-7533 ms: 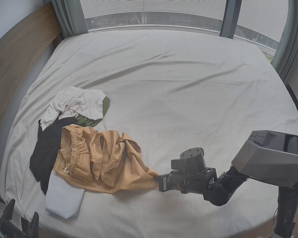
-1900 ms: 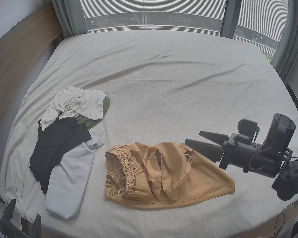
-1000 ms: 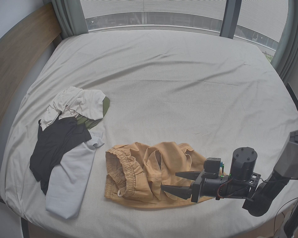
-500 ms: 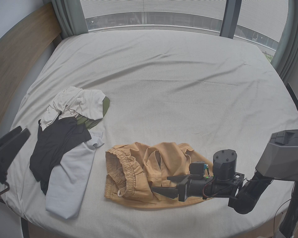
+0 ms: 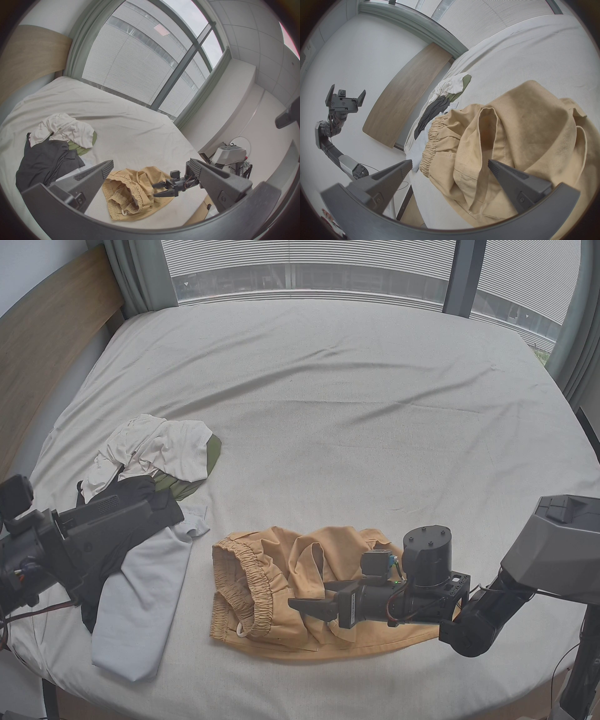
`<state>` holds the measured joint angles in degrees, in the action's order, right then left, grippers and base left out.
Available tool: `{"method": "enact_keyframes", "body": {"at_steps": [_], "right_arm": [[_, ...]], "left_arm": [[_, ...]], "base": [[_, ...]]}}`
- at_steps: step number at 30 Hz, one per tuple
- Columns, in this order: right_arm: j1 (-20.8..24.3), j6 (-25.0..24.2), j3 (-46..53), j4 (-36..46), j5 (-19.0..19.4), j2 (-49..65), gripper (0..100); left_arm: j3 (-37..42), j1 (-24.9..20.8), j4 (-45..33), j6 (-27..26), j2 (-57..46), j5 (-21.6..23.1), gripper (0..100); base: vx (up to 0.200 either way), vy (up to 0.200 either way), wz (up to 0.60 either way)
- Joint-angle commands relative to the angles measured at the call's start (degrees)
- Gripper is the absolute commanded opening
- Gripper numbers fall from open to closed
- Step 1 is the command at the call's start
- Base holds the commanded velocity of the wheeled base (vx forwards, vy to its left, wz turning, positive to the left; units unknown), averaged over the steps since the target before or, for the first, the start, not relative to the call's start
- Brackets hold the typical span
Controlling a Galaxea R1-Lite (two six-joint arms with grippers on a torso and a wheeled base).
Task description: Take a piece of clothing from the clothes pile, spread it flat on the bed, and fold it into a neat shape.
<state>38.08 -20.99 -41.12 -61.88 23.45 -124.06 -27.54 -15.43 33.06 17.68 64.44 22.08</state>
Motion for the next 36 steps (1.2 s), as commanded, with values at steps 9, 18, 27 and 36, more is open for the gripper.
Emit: {"method": "enact_keyframes", "body": {"at_steps": [9,18,27,36], "right_arm": [[-0.38,-0.28,0.6,-0.52,-0.08,-0.92,100],[-0.11,-0.28,0.95,-0.61,0.01,-1.36,100],[-0.29,-0.37,1.13,-2.63,-0.08,-2.5,0],[-0.64,-0.45,2.45,-2.72,-0.08,-1.88,0]], "left_arm": [[4.51,4.62,15.72,-0.36,15.19,2.97,100],[6.71,5.33,18.44,-0.89,17.04,2.97,100],[6.88,5.5,18.44,-1.24,19.41,2.88,100],[8.03,5.33,20.38,-4.32,22.13,2.88,100]], "base": [[0.0,0.0,0.0],[0.0,0.0,0.0],[0.0,0.0,0.0],[0.0,0.0,0.0]]}}
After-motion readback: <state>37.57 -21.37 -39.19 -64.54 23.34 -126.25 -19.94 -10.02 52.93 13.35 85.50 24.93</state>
